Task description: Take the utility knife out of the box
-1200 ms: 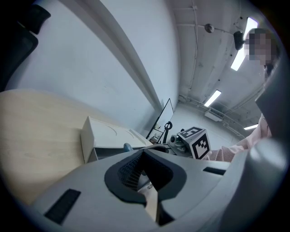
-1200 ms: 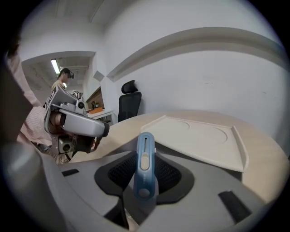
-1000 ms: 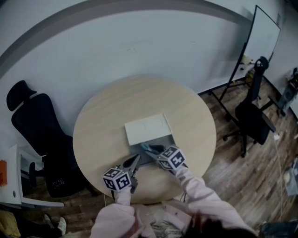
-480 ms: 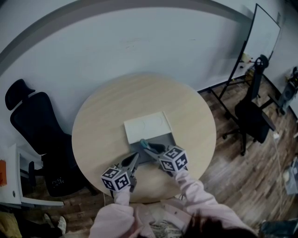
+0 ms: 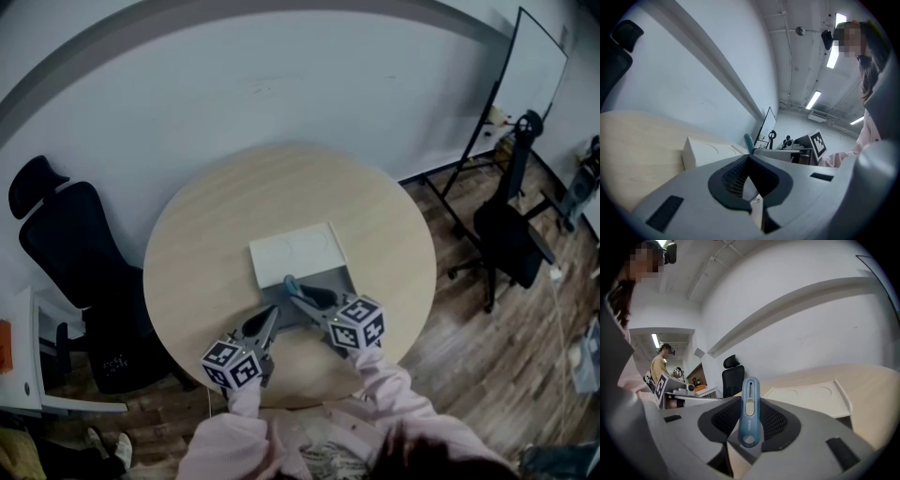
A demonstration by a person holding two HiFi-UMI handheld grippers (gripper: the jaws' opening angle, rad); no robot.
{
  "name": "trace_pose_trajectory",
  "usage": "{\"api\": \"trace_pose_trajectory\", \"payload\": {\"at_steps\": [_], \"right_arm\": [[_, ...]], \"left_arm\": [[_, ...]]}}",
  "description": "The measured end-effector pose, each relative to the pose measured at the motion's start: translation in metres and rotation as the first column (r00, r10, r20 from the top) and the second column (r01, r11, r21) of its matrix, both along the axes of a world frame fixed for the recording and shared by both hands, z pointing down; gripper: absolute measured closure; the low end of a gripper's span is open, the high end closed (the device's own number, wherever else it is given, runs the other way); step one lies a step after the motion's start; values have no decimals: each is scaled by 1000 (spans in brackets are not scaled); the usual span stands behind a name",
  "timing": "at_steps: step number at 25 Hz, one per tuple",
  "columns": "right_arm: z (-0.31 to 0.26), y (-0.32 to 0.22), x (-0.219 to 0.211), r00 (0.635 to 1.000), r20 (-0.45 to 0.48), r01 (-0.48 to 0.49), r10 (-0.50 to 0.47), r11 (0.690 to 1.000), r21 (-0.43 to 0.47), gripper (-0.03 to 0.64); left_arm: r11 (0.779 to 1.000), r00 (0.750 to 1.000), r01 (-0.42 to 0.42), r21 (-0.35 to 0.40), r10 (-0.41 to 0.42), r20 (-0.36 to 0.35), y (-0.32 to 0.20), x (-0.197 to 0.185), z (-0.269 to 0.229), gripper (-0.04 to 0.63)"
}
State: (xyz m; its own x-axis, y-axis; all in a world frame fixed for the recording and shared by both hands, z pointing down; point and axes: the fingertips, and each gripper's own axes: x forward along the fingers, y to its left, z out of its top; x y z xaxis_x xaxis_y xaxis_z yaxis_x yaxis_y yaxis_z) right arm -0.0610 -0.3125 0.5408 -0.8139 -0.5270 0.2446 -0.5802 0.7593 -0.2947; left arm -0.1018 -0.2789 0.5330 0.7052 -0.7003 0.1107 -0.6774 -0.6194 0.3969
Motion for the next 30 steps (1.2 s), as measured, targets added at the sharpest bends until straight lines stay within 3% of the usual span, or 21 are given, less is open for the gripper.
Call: {"api": "trace_pose_trajectory", "payload": {"at_steps": [7, 23, 30], "right_arm": [[-15, 3, 5, 997, 69, -18, 17, 1000, 15, 485], [-44, 16, 18, 988, 152, -24, 14, 998, 59, 485], [-49, 22, 15, 990, 143, 3, -15, 996, 85, 489]], "left_arm": [[999, 999, 6, 54, -8, 36, 5, -1, -6, 595], [991, 999, 10, 131, -15, 39, 14, -1, -21, 595], [989, 999, -2, 148, -4, 42, 15, -3, -29, 595]]}}
